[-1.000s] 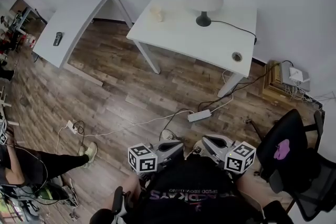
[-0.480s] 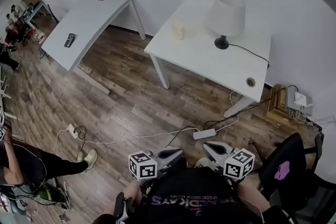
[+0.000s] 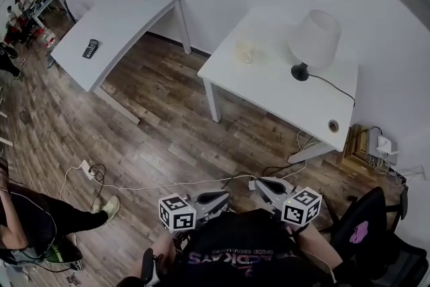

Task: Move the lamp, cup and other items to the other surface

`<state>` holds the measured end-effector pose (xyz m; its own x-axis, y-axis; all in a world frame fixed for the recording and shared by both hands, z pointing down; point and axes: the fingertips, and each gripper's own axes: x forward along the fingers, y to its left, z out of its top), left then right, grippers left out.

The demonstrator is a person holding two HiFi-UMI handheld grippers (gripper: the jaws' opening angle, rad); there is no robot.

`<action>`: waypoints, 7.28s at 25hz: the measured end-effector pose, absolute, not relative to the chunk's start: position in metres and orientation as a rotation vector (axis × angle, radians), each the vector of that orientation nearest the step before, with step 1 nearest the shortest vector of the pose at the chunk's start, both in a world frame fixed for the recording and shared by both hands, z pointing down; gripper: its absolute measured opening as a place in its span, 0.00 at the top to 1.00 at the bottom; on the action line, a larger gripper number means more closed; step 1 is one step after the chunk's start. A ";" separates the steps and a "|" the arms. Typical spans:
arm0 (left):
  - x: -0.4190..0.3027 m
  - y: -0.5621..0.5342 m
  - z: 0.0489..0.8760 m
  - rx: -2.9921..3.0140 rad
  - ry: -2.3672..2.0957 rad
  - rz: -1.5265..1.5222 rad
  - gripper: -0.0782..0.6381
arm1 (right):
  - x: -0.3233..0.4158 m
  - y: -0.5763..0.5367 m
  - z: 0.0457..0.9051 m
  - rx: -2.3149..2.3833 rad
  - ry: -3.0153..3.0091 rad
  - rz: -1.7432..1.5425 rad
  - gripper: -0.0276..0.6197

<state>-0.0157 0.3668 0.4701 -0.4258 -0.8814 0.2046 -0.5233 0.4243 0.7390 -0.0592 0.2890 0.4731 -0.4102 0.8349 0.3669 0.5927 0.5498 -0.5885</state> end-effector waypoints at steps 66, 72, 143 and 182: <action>-0.157 0.520 0.505 0.412 -2.315 -1.146 0.89 | -0.598 0.331 0.631 -0.633 -2.104 -0.169 0.87; -0.155 0.522 0.507 0.418 -2.322 -1.159 0.89 | -0.591 0.332 0.630 -0.631 -2.112 -0.178 0.87; -0.041 0.349 0.478 1.162 -1.979 -0.754 0.89 | -0.192 0.125 0.407 -0.510 -2.760 0.334 0.88; 0.068 0.071 0.462 1.762 -1.405 -0.486 0.89 | 0.127 -0.193 0.397 0.540 -2.797 0.444 0.89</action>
<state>0.0683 0.0712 0.4625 0.3055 -0.9344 0.1830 -0.6216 -0.0502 0.7817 0.1272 -0.1928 0.3974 -0.8977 -0.3182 0.3046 -0.3969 0.8843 -0.2458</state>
